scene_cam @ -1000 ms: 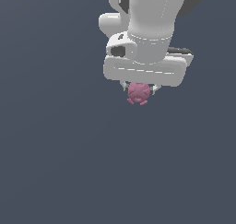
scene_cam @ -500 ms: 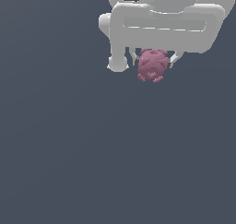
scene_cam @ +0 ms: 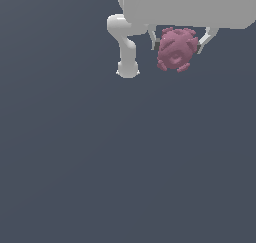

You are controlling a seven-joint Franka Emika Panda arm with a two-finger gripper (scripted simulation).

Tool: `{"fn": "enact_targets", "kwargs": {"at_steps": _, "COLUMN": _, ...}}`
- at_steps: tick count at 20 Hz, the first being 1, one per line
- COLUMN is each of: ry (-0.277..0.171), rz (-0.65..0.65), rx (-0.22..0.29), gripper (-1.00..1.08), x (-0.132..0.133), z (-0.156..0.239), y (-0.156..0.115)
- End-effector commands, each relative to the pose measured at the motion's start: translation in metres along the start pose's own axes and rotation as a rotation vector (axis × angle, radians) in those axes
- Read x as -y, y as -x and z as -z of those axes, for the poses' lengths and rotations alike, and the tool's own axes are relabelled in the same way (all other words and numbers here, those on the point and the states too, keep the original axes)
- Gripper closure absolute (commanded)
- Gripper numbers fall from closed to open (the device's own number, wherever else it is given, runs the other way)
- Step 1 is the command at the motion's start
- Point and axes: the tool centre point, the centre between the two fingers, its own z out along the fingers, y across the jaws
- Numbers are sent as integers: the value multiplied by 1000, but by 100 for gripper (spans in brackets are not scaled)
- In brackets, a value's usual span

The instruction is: Pick up the object and move it to a goal position.

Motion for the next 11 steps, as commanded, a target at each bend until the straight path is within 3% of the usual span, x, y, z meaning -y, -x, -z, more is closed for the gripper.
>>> {"fn": "enact_targets", "kwargs": {"at_steps": 1, "ry": 0, "rz": 0, "rx": 1, "gripper": 108, "x": 1, "z": 6, "y": 0}}
{"fn": "enact_targets", "kwargs": {"at_steps": 11, "ry": 0, "rz": 0, "rx": 1, "gripper": 108, "x": 3, "z": 14, "y": -1}}
